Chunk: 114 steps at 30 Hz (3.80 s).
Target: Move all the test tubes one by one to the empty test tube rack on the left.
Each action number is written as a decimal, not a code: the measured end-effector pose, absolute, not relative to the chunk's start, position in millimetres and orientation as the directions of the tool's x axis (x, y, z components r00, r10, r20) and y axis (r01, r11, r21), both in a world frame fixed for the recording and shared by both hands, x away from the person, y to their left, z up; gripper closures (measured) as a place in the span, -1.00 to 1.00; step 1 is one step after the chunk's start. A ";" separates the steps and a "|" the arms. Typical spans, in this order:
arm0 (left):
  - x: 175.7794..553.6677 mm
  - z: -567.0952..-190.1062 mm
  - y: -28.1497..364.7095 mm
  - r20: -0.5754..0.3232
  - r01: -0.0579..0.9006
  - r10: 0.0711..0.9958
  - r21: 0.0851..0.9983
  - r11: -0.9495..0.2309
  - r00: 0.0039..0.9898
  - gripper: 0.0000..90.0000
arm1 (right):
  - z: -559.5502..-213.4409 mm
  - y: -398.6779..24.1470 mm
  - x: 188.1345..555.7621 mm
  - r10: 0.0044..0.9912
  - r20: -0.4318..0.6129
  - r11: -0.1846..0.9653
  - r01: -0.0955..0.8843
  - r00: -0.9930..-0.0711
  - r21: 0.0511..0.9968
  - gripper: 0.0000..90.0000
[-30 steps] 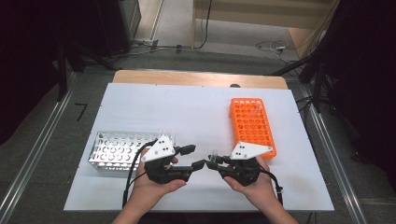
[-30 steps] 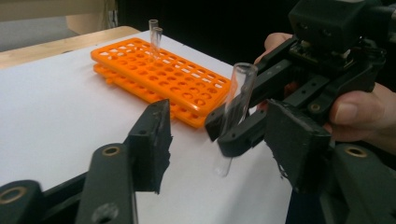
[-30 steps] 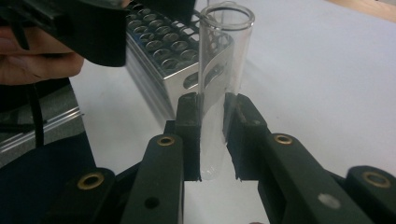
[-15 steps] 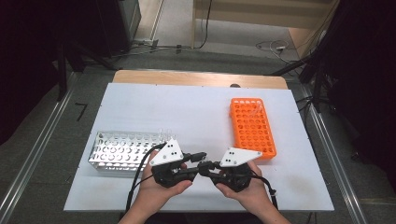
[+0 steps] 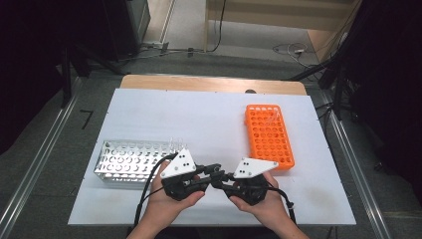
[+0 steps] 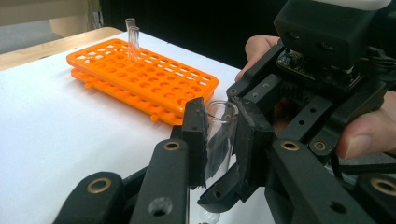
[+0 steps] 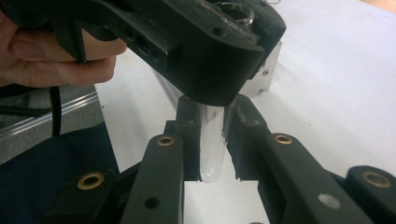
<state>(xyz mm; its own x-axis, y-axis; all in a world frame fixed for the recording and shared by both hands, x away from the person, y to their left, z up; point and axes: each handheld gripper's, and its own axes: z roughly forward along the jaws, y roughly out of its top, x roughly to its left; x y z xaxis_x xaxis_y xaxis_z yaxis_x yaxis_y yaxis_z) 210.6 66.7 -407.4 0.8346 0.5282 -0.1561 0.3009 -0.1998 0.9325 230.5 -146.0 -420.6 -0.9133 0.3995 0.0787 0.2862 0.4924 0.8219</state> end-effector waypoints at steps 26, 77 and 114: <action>219.2 -399.0 82.3 -0.144 0.296 0.580 0.939 -0.175 0.801 0.68 | -416.5 -165.2 240.2 0.455 0.095 0.427 0.310 -0.886 0.850 -1.00; 252.1 -394.3 190.7 -0.148 0.315 0.794 0.947 -0.058 0.589 0.69 | -414.0 -226.1 267.3 0.565 0.095 0.343 0.338 -0.820 0.876 -1.00; 275.0 -432.2 185.2 -0.087 0.364 0.855 0.923 -0.124 0.512 0.68 | -414.3 -230.9 269.0 0.579 0.093 0.341 0.345 -0.810 0.874 -1.00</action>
